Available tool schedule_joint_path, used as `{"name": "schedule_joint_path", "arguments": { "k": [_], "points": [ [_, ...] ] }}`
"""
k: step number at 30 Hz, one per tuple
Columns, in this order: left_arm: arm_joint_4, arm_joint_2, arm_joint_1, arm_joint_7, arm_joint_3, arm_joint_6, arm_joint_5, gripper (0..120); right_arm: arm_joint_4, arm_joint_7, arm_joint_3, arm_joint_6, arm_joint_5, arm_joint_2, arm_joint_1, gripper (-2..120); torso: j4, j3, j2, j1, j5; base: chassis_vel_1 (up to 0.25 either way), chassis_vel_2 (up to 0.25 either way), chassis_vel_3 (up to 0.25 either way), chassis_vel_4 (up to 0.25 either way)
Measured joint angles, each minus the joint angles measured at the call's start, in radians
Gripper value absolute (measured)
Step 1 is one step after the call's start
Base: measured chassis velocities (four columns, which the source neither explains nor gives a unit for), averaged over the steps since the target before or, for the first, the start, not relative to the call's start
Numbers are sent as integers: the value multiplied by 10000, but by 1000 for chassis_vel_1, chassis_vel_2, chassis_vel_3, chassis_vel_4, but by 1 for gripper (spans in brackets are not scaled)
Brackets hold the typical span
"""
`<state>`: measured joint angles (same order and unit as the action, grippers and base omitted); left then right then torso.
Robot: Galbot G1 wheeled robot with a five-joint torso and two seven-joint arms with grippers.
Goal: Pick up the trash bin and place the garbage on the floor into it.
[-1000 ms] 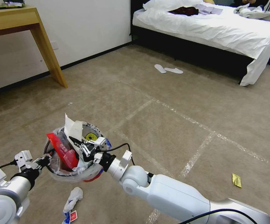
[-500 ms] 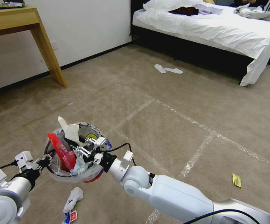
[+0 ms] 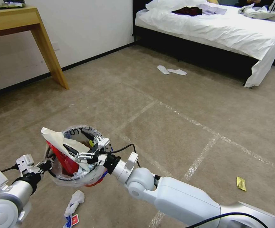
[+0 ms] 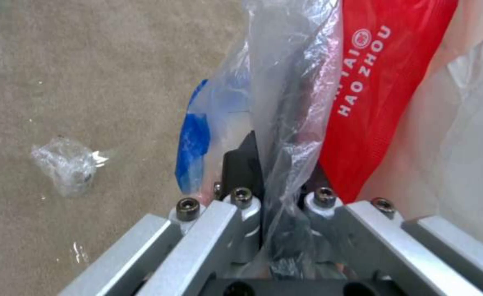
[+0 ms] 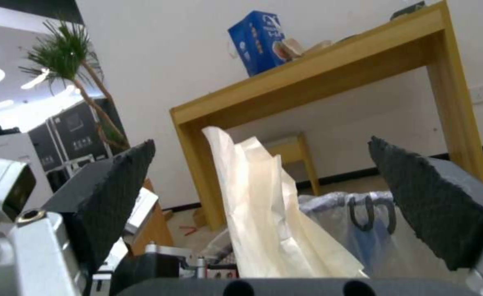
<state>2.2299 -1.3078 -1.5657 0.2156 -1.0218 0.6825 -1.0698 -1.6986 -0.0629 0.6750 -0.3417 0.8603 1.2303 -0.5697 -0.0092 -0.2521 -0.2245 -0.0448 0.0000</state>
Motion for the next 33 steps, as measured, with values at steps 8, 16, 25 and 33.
{"name": "schedule_joint_path", "arguments": {
  "k": [8,16,25,33],
  "points": [
    [-102,-23,28,-1,37,-3,34,3,-264,18,-194,17,42,-158,3,100,0,0,0,0,0,0,0,0,0],
    [-214,-48,90,-8,55,-12,84,3,-895,80,-860,103,88,-356,-19,100,1,0,0,0,0,0,0,0,0],
    [-373,78,163,-57,-95,-103,316,3,-2183,401,-4331,504,191,-2034,-434,100,-2,0,-1,0,3,0,0,0,0],
    [-576,-76,125,-288,-369,-287,863,3,-2552,1281,-8035,590,-1801,-2782,-2400,100,2,-1,-2,0,6,0,0,0,0]
  ]
}}
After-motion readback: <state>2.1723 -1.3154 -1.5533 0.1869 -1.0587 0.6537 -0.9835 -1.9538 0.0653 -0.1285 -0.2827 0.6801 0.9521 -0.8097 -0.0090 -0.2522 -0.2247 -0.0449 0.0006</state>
